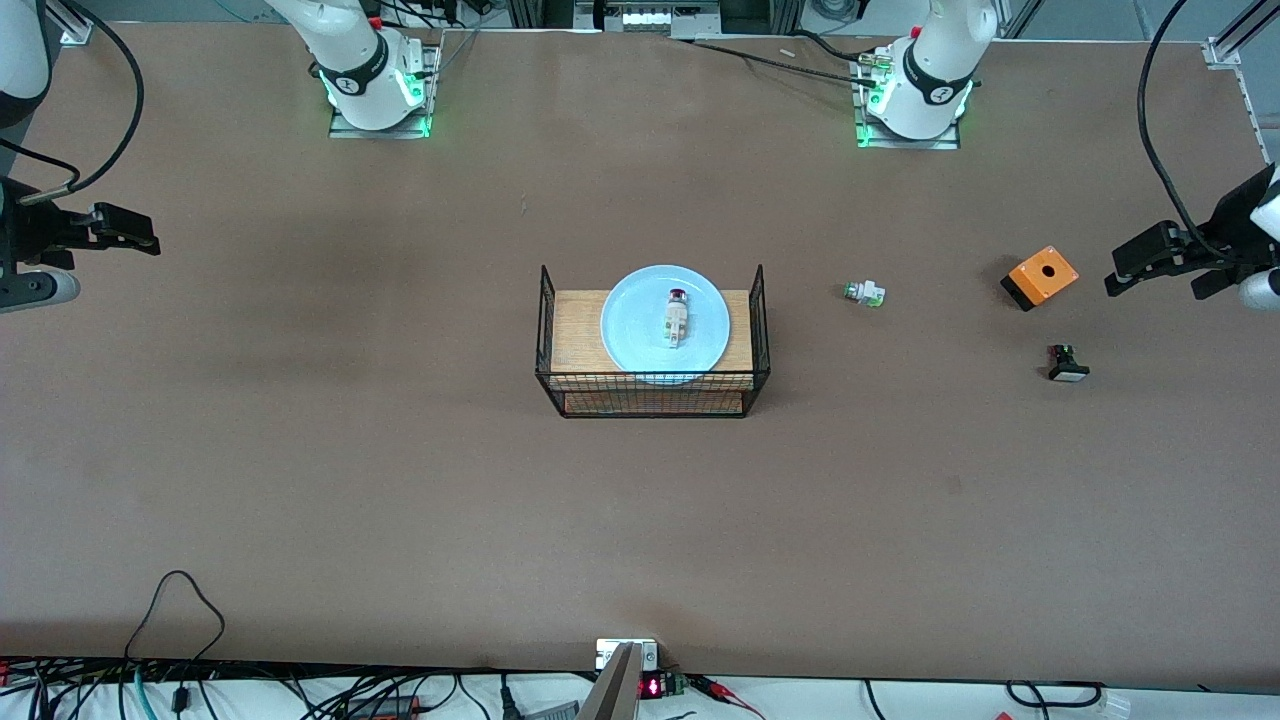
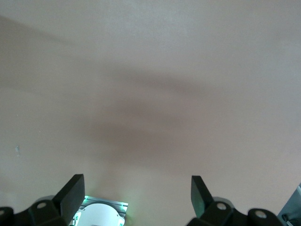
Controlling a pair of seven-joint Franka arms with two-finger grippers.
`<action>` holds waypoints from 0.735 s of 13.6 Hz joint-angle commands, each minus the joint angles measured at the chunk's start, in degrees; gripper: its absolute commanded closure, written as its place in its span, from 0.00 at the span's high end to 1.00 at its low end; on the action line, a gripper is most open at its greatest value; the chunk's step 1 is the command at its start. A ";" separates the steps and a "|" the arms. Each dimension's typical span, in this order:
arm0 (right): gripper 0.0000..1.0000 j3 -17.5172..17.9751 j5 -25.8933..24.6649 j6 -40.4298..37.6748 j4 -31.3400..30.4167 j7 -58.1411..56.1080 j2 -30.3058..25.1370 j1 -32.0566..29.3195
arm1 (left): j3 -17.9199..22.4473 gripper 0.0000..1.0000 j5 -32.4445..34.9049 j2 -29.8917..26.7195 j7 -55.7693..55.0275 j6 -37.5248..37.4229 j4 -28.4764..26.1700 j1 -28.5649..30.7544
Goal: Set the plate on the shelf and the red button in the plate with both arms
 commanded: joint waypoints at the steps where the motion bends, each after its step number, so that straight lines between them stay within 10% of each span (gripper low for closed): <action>1: 1.00 0.59 -0.45 -0.14 0.54 0.43 -0.06 -0.28 | -0.12 1.00 0.58 -0.98 1.46 0.67 -0.85 -0.20; 10: 1.00 0.85 -0.54 -0.23 1.51 0.52 -0.06 0.51 | -0.21 1.00 0.84 -0.98 1.55 0.32 -0.85 -0.28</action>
